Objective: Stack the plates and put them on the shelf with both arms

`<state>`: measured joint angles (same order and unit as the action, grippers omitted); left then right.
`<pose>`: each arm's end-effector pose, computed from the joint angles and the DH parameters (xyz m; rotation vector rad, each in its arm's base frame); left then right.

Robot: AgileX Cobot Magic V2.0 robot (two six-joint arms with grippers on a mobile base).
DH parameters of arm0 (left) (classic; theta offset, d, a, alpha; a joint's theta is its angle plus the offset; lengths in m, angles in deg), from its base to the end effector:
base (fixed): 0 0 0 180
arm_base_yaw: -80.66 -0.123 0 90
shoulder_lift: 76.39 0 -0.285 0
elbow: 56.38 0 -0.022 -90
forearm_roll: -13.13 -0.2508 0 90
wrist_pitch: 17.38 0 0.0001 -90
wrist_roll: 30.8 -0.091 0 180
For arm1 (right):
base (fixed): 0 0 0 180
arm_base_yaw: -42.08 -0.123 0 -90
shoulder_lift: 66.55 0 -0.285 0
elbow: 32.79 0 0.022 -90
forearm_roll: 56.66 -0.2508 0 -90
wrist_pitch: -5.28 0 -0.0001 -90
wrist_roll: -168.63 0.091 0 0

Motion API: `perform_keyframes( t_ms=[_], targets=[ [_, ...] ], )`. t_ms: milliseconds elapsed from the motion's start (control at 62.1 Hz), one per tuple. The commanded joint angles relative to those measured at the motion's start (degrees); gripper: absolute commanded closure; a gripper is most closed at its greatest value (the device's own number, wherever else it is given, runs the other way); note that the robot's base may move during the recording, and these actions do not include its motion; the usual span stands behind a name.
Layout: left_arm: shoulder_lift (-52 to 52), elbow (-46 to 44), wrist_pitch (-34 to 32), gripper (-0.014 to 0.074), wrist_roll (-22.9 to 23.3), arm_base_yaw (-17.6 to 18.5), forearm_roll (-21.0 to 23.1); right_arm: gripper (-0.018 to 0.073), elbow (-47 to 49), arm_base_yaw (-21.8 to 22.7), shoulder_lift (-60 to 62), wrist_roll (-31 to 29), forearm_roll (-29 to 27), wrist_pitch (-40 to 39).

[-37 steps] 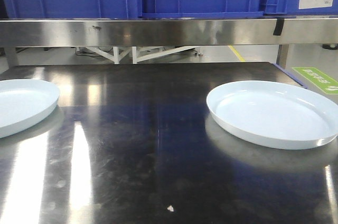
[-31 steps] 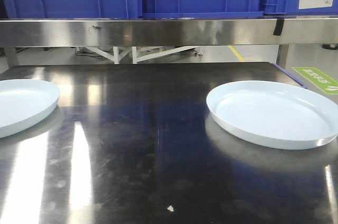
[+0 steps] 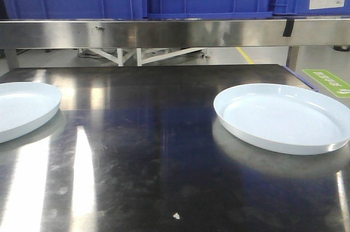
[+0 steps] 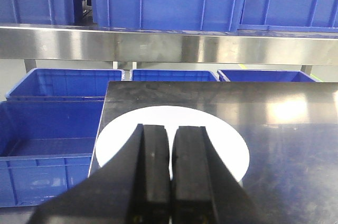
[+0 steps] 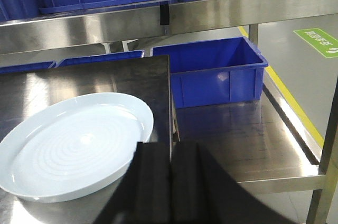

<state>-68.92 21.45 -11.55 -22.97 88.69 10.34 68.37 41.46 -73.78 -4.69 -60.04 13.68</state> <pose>0.0561 -0.0074 0.2006 0.0375 1.5927 -0.1741 0.0567 0.0014 0.1908 0.1288 1.6456 0.1487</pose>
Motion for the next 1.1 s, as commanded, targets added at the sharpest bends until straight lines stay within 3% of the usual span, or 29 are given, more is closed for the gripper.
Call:
perform_keyframes(
  t_ms=[0,258,419,499,660,822,1079],
  targets=[
    [-0.8,1.2,-5.0,0.0505,0.2,0.4,0.1,0.0503,0.9,0.3,1.1,-0.3,0.4,-4.9],
    [0.1,-3.1,-3.4,0.0505,0.2,0.4,0.3,0.0503,0.9,0.3,1.1,-0.3,0.4,-4.9],
    [8.4,-19.3,10.1,0.0505,0.2,0.4,-0.4,0.0503,0.9,0.3,1.1,-0.3,0.4,-4.9],
    [16.2,-31.2,19.3,0.0505,0.2,0.4,-1.9,0.0503,0.9,0.3,1.1,-0.3,0.4,-4.9],
    [30.5,-49.8,31.7,0.0505,0.2,0.4,-3.7,0.0503,0.9,0.3,1.1,-0.3,0.4,-4.9],
    [39.4,-57.4,33.9,0.0505,0.2,0.4,-3.7,0.0503,0.9,0.3,1.1,-0.3,0.4,-4.9],
    [43.8,-58.2,31.2,0.0505,0.2,0.4,-2.4,0.0503,0.9,0.3,1.1,-0.3,0.4,-4.9]
  ],
)
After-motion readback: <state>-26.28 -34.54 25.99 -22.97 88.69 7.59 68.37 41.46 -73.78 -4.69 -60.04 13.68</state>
